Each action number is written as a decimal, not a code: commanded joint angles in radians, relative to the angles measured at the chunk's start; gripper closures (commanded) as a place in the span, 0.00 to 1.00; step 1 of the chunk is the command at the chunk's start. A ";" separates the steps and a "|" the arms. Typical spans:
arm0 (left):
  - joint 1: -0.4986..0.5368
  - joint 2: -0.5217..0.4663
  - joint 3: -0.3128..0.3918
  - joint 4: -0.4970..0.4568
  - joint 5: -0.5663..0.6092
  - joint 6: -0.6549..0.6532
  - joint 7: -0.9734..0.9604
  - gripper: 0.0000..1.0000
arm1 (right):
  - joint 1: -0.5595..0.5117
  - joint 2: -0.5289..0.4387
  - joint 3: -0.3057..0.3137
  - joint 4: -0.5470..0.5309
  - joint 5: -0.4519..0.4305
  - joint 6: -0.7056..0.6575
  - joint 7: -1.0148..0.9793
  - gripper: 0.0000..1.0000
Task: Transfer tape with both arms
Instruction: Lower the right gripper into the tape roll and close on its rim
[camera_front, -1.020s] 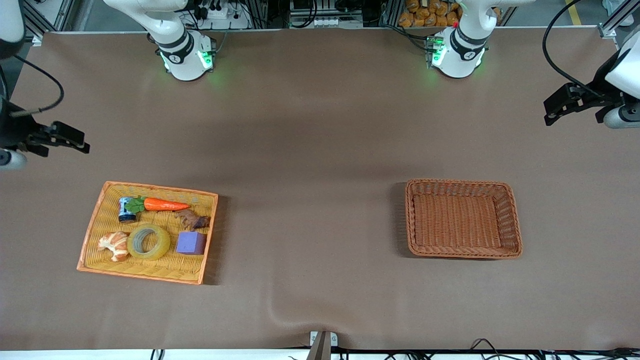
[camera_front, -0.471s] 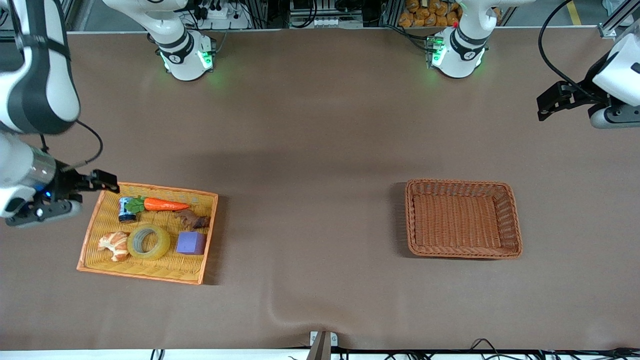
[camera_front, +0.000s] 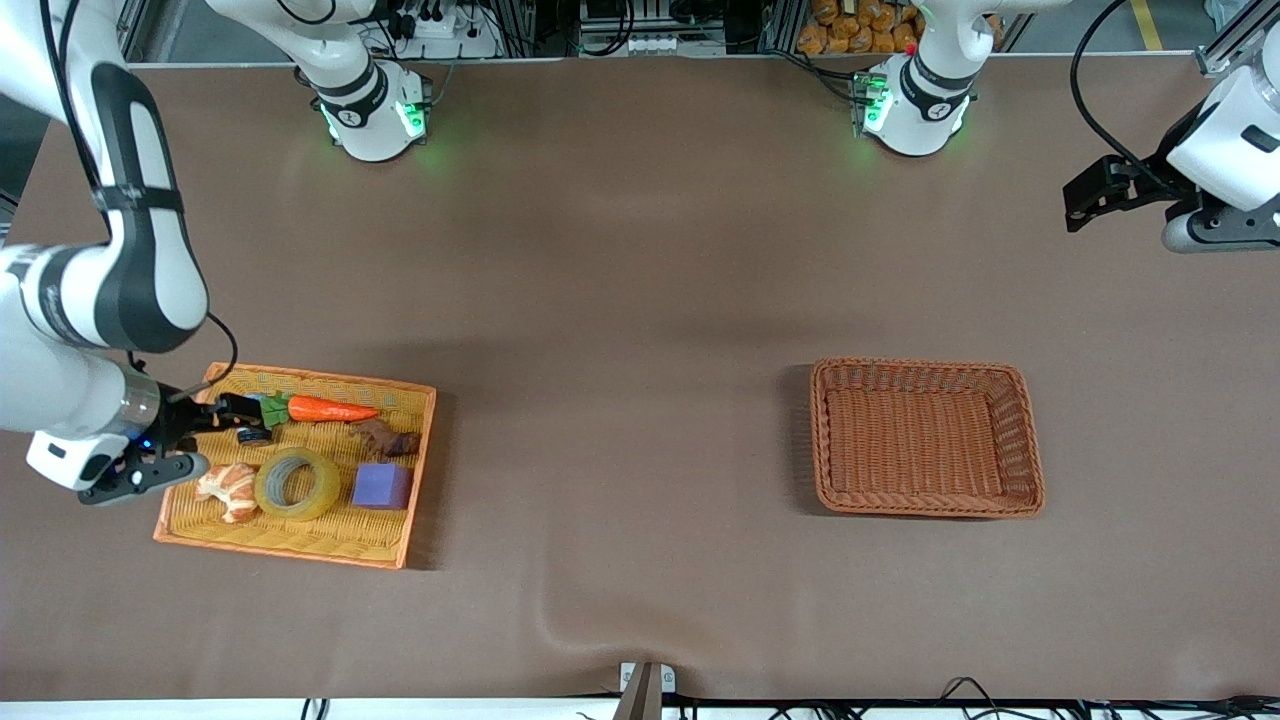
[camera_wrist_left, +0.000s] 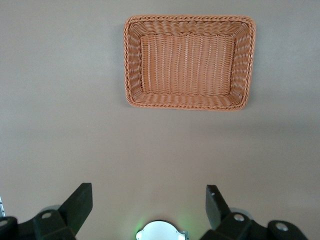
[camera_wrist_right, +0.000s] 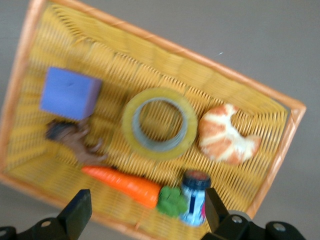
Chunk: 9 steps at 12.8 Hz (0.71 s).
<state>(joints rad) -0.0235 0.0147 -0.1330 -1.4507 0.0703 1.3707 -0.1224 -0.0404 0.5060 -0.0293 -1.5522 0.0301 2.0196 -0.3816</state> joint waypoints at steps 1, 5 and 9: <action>0.007 -0.007 -0.017 0.000 -0.010 -0.019 0.023 0.00 | -0.042 0.193 0.009 0.162 -0.006 0.005 -0.016 0.00; 0.013 -0.002 -0.017 0.001 -0.043 -0.022 0.012 0.00 | -0.016 0.252 0.009 0.158 -0.009 0.105 0.224 0.00; 0.014 -0.009 -0.017 0.001 -0.060 -0.036 0.016 0.00 | -0.024 0.267 0.009 0.153 -0.006 0.102 0.329 0.00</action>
<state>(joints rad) -0.0187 0.0155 -0.1465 -1.4526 0.0337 1.3604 -0.1222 -0.0545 0.7576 -0.0243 -1.4248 0.0303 2.1387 -0.1104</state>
